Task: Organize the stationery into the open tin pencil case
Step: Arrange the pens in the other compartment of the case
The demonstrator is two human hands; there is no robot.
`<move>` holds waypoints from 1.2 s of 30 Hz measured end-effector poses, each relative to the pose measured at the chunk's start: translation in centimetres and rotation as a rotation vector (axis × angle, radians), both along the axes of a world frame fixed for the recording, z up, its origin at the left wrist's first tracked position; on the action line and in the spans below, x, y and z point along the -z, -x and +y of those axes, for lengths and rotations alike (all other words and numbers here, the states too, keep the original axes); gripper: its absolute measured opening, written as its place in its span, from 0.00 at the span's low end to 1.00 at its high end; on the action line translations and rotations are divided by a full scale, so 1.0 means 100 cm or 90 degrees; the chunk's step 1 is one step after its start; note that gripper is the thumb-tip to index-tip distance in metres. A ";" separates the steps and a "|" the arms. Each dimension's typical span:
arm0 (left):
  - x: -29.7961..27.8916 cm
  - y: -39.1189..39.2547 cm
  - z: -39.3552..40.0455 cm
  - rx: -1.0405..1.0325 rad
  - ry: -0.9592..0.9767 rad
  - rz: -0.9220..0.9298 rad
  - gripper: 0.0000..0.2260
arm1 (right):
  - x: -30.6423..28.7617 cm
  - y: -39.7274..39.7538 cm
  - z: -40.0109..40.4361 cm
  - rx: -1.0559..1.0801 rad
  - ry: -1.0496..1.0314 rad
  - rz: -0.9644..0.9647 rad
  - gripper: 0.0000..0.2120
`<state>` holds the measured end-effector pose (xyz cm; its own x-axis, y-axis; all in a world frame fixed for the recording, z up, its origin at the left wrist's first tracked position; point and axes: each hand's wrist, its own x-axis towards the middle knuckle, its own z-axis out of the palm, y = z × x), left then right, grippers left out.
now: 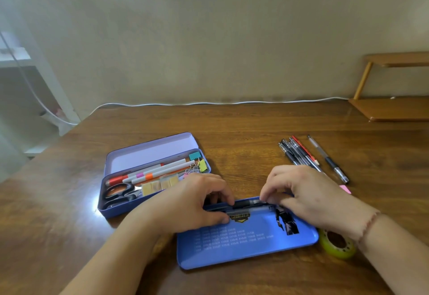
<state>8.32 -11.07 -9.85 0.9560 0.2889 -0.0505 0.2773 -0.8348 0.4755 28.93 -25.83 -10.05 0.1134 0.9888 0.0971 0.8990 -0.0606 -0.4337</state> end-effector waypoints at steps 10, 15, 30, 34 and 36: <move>0.004 -0.001 0.000 0.032 0.015 -0.024 0.08 | 0.003 -0.008 0.004 -0.041 -0.007 -0.056 0.02; 0.004 -0.001 -0.001 0.037 0.023 -0.019 0.10 | 0.002 -0.013 0.004 -0.066 0.011 0.012 0.06; 0.002 -0.001 -0.004 0.044 0.043 -0.007 0.14 | -0.001 -0.013 0.003 -0.105 0.016 -0.053 0.08; 0.002 0.000 -0.004 0.048 0.039 -0.007 0.14 | -0.001 -0.010 0.004 -0.106 0.007 -0.095 0.07; 0.002 0.000 -0.004 0.049 0.039 -0.008 0.14 | -0.001 -0.009 0.005 -0.106 -0.008 -0.114 0.06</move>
<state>8.29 -11.49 -10.09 0.9760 0.2109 -0.0536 0.2069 -0.8228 0.5294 29.80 -25.35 -9.94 -0.0712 0.9910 0.1138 0.9590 0.0994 -0.2656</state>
